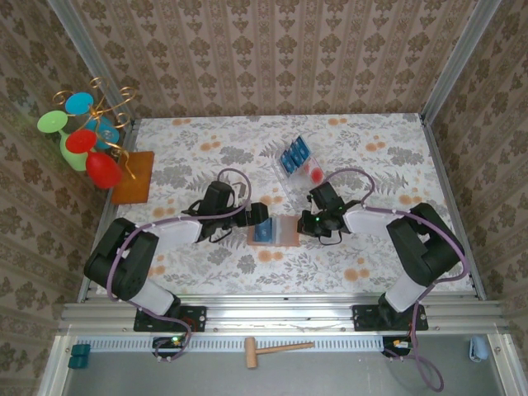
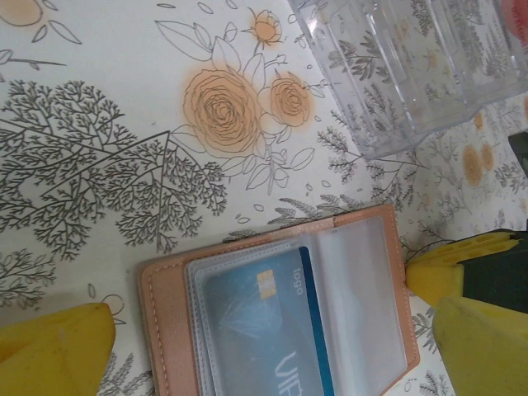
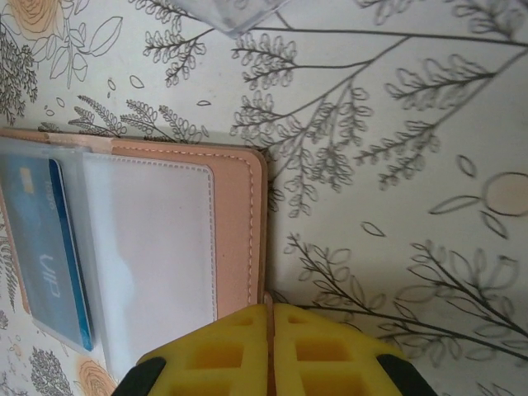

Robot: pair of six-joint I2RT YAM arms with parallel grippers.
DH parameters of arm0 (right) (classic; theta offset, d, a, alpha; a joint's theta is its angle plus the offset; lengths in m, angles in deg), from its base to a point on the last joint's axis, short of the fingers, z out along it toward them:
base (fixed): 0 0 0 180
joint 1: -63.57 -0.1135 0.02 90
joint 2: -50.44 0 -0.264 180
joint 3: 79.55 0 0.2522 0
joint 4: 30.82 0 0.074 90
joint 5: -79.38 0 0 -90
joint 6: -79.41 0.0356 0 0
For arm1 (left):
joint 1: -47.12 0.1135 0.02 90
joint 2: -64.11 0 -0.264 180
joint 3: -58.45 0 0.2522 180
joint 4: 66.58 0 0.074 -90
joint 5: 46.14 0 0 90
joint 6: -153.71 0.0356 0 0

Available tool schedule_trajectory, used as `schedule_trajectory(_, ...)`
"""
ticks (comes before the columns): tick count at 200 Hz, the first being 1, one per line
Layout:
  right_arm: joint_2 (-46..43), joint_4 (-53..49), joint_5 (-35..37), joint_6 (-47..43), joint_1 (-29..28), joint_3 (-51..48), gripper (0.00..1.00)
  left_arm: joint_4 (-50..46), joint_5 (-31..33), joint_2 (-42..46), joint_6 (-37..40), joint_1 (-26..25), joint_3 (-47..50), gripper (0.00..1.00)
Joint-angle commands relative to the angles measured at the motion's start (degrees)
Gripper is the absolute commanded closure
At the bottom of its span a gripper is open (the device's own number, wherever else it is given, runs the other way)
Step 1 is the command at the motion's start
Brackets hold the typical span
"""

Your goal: Put the credit cards into the card holder

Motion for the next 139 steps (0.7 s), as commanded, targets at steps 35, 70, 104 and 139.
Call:
schedule_trajectory(35, 1.28, -0.04, 1.45, 1.05, -0.39, 1.43, 0.97, 1.33, -1.01, -2.98, 1.79, 0.54, 0.98, 0.0)
schedule_trajectory(70, 1.39, 0.07, 1.38, 1.05, -0.41, 1.52, 0.97, 2.54, -1.94, -4.68, 1.15, 0.11, 0.98, 0.0)
schedule_trajectory(104, 1.93, 0.76, 1.11, 1.22, -0.56, 1.53, 0.98, 2.54, -2.16, -5.47, 1.0, -1.36, -0.04, 0.0)
schedule_trajectory(139, 2.83, 1.81, 0.67, 1.55, -0.67, 1.45, 0.99, 1.65, -1.99, -6.12, 1.07, -2.6, -1.87, 0.0)
